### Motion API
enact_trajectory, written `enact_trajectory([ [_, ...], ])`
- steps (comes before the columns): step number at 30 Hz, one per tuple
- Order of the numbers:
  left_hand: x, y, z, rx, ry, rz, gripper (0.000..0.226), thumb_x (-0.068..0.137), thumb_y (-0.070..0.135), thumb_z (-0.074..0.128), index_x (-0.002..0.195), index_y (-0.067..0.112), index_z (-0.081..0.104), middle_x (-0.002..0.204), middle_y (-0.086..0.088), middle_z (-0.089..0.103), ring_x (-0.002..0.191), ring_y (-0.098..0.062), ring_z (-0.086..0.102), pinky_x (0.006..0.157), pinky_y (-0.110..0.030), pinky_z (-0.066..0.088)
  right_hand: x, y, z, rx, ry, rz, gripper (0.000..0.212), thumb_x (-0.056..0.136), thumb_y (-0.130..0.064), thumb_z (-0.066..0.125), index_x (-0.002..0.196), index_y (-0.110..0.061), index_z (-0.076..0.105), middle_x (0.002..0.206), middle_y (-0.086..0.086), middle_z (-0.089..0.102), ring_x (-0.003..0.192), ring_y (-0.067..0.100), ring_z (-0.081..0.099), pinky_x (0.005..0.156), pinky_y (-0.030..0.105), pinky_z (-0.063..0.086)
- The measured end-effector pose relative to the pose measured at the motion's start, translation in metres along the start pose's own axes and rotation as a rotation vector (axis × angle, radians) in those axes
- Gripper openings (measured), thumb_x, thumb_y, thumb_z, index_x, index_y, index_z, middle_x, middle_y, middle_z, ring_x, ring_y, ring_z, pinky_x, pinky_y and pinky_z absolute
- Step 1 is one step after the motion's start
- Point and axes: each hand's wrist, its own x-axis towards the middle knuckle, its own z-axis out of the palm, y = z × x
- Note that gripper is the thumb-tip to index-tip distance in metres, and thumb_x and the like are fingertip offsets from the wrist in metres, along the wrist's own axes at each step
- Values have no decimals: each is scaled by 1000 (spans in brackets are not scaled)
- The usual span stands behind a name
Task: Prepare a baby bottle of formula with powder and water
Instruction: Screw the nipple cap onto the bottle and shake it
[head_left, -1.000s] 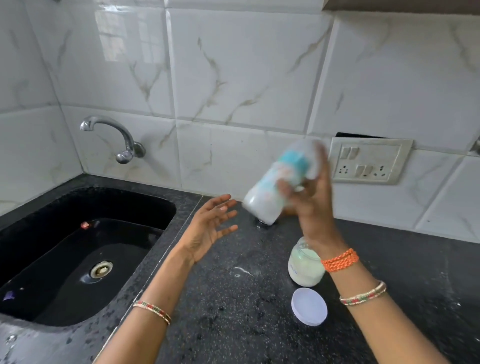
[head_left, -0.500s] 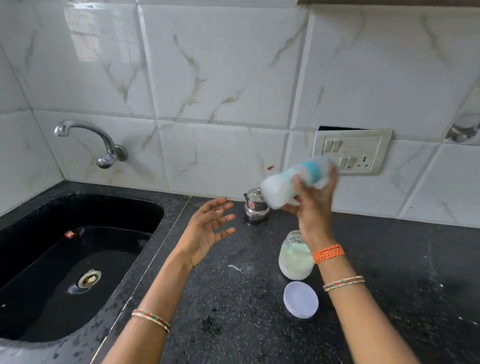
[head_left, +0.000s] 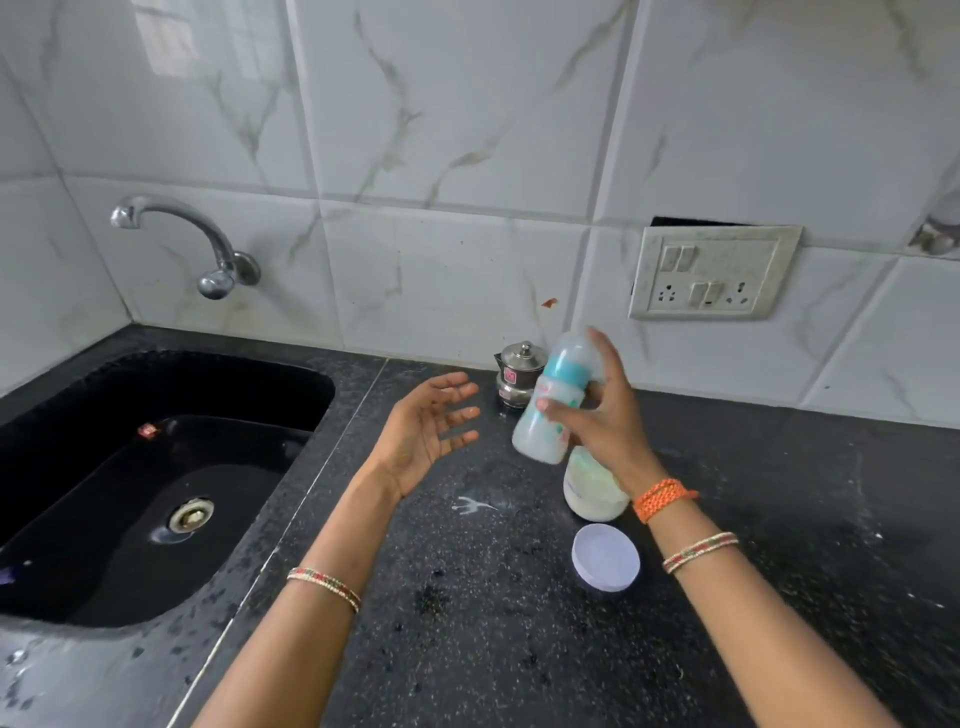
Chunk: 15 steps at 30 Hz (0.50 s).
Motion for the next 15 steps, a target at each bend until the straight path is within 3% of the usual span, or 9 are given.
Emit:
enact_trajectory([
  [1,0,0,0,21,3,-7,25,89,15,47,109,15,62,103,1,69,83,-17,65,74,-36,54,-2,2,1,-143,-29,-34,94,68,-5,81,140,-38,31,127,10,57,102,24,64,83,45,56],
  [3,0,2,-1,24,26,7,25,89,15,47,108,15,63,101,1,70,82,-16,66,73,-36,55,-3,2,4,-221,165,-74,95,64,-12,83,139,-40,32,125,3,59,98,23,65,84,44,55],
  [5,-1,4,-2,0,48,12,23,89,14,47,106,16,63,99,2,70,80,-16,66,70,-34,55,-1,-1,4,-34,427,-106,94,68,-11,81,142,-35,28,131,6,54,102,27,63,88,48,53],
  [6,-2,5,-2,1,52,6,23,89,14,47,105,16,63,99,2,70,80,-16,65,70,-34,55,0,1,4,65,433,-94,91,70,-7,79,142,-32,28,134,11,51,105,29,62,89,50,53],
  [8,-3,7,1,40,37,-12,22,89,15,46,105,16,62,99,1,68,81,-16,63,71,-34,54,-5,6,5,49,115,14,85,69,-3,80,133,-37,36,129,16,55,103,27,65,79,44,57],
  [9,-3,8,2,53,32,-14,22,90,15,46,105,16,61,99,1,67,81,-17,63,72,-34,53,-10,9,5,4,-100,71,82,67,-5,82,129,-40,40,121,14,61,95,22,68,68,37,58],
  [10,-2,10,4,56,36,-12,21,90,15,45,104,16,61,99,1,67,81,-17,62,71,-34,53,-14,10,7,30,-197,114,79,66,-9,82,128,-39,43,112,8,67,87,18,70,59,32,57],
  [13,-2,12,4,7,52,5,21,90,14,45,104,15,62,98,1,68,81,-17,62,71,-35,53,-9,4,13,515,77,210,68,80,-12,71,136,-31,38,113,1,66,86,20,69,55,38,56],
  [15,-4,12,3,-8,38,0,21,91,15,45,104,15,62,97,1,69,81,-17,63,71,-34,54,-4,-3,14,599,80,209,65,84,-13,66,137,-31,34,119,5,59,90,22,67,56,39,57],
])
